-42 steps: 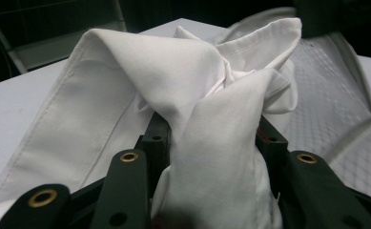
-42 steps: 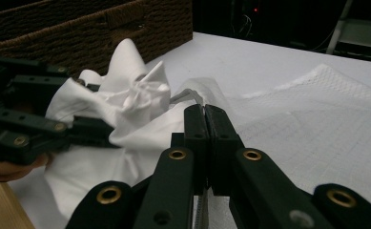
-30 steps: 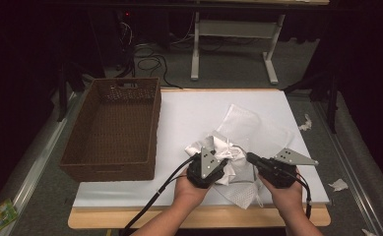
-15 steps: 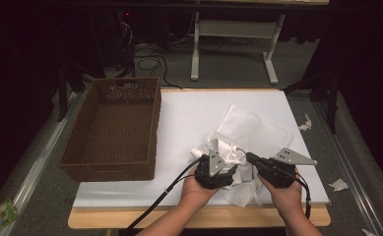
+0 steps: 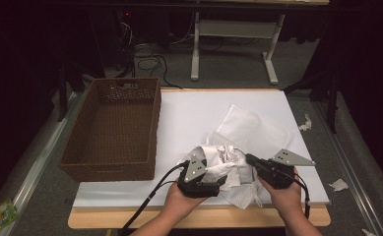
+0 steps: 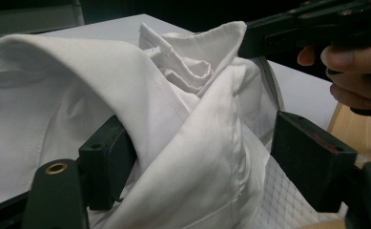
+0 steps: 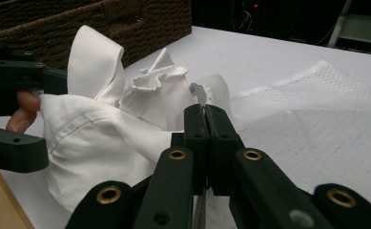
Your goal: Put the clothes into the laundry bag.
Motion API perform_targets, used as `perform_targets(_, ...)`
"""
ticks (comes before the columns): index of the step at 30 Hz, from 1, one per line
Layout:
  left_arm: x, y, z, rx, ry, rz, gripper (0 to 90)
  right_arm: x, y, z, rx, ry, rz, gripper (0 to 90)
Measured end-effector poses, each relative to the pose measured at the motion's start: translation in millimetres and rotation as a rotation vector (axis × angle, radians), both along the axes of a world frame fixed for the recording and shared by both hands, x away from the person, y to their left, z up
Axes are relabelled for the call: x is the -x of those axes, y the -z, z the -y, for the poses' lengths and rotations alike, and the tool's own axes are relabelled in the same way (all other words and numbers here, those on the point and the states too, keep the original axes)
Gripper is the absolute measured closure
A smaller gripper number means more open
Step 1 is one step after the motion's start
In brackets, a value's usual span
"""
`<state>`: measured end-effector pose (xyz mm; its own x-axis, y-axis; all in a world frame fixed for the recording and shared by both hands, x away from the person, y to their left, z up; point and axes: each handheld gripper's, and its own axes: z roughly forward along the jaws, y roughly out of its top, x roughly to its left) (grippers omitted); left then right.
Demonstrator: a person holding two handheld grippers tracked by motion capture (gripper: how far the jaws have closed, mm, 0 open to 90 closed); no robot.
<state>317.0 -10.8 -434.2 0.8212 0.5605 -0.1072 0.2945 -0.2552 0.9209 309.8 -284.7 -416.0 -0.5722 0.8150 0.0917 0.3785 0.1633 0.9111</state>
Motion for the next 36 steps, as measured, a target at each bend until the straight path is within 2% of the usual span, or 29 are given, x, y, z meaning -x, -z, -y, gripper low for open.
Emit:
perform_targets(3,-0.1,-3.9,-3.4,-0.001,-0.013,0.031,25.5,-0.3,0.4,2.1,-0.008,0.006,-0.006,89.8)
perform_targets(5,-1.7,-8.7,-8.9,0.026,-0.03,0.043,26.0,-0.4,0.5,2.9,-0.011,0.007,-0.006,89.8)
perform_targets(7,-3.8,-10.8,-12.7,0.04,-0.049,0.042,26.4,-0.3,0.4,2.9,-0.013,0.005,-0.006,89.8)
perform_targets(10,-5.9,-12.3,-16.7,0.034,-0.061,0.042,25.9,-0.6,0.3,2.4,-0.009,0.003,-0.003,89.8)
perform_targets(13,-5.0,-19.8,-24.6,0.052,-0.07,0.049,26.1,0.2,-0.4,2.3,-0.009,0.004,0.0,89.8)
perform_targets(16,-1.2,-25.6,-34.4,0.056,-0.088,0.084,27.5,0.7,-0.5,3.3,-0.01,0.005,0.001,89.7)
perform_targets(17,-0.3,-27.0,-37.2,0.052,-0.11,0.099,27.3,0.3,-0.3,3.7,-0.009,0.003,0.003,89.8)
perform_targets(19,-1.7,-28.6,-42.0,0.07,-0.129,0.106,26.9,-0.1,0.0,3.5,-0.012,0.004,-0.003,89.8)
perform_targets(21,-6.3,-26.1,-42.3,0.057,-0.139,0.112,26.1,-0.3,0.0,2.5,-0.008,0.001,-0.001,89.7)
perform_targets(22,-9.0,-22.7,-41.2,0.05,-0.138,0.108,25.7,-0.1,-0.1,1.9,-0.007,0.0,0.0,89.7)
perform_targets(24,-15.5,-13.8,-37.0,0.033,-0.132,0.069,24.5,0.4,-0.1,0.8,-0.008,0.002,-0.006,89.8)
perform_targets(27,-24.3,-0.2,-25.1,0.005,-0.092,0.003,22.4,-0.4,0.4,0.4,-0.004,-0.002,-0.001,89.7)
perform_targets(31,-33.5,12.5,-3.6,-0.041,-0.029,-0.055,20.4,-1.0,1.6,-0.8,-0.001,-0.002,-0.006,89.7)
perform_targets(32,-33.5,15.2,0.8,-0.05,-0.001,-0.056,22.6,-1.0,1.9,-1.3,0.001,-0.002,-0.008,89.7)
perform_targets(33,-32.0,17.8,5.5,-0.07,0.018,-0.048,29.7,-1.1,2.4,-1.8,0.002,-0.001,-0.01,89.7)
perform_targets(34,-29.9,19.7,11.2,-0.098,0.029,-0.041,38.3,-1.3,2.8,-2.4,0.003,-0.002,-0.013,89.7)
perform_targets(36,-26.1,21.3,20.4,-0.13,0.04,-0.033,48.4,-2.0,3.7,-3.9,0.003,-0.005,-0.014,89.8)
